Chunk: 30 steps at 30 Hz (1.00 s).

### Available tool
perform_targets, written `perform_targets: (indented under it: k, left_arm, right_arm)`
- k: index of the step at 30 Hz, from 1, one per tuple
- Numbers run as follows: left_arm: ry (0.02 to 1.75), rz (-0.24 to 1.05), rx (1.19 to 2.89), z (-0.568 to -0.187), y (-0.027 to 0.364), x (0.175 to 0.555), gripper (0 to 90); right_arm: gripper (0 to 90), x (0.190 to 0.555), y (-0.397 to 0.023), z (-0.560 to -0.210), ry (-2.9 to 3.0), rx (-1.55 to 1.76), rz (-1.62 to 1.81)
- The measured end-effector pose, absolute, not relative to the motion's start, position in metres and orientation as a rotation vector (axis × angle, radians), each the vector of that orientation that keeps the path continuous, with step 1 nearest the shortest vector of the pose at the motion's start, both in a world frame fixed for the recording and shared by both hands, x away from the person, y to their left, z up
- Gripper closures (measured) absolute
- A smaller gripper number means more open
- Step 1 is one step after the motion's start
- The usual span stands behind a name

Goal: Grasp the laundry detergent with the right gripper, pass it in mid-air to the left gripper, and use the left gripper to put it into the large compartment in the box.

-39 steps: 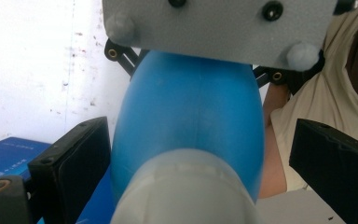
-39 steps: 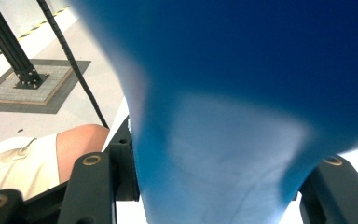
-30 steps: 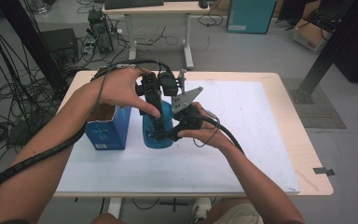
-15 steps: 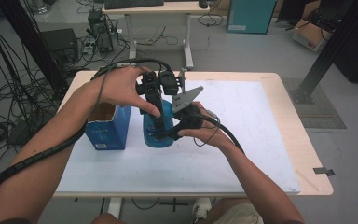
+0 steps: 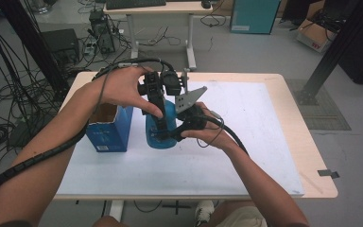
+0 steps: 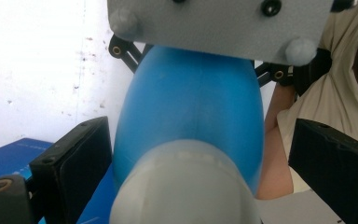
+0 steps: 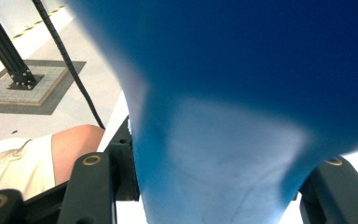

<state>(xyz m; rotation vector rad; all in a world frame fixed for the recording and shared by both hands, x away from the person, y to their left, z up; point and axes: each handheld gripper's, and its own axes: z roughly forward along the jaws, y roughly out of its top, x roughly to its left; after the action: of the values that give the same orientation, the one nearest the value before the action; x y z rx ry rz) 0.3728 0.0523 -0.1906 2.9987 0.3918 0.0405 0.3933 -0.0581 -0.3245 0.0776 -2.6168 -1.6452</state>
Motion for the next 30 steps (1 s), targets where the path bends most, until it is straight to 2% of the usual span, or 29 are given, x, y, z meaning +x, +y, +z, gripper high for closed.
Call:
perform_targets:
  k: [30]
  left_arm:
    - [0.393,0.059,3.016,-0.1898,0.0527,0.3716,7.2]
  right_arm:
    - [42.2,0.3957,-0.0587,-0.3231,-2.662,0.137,-1.655]
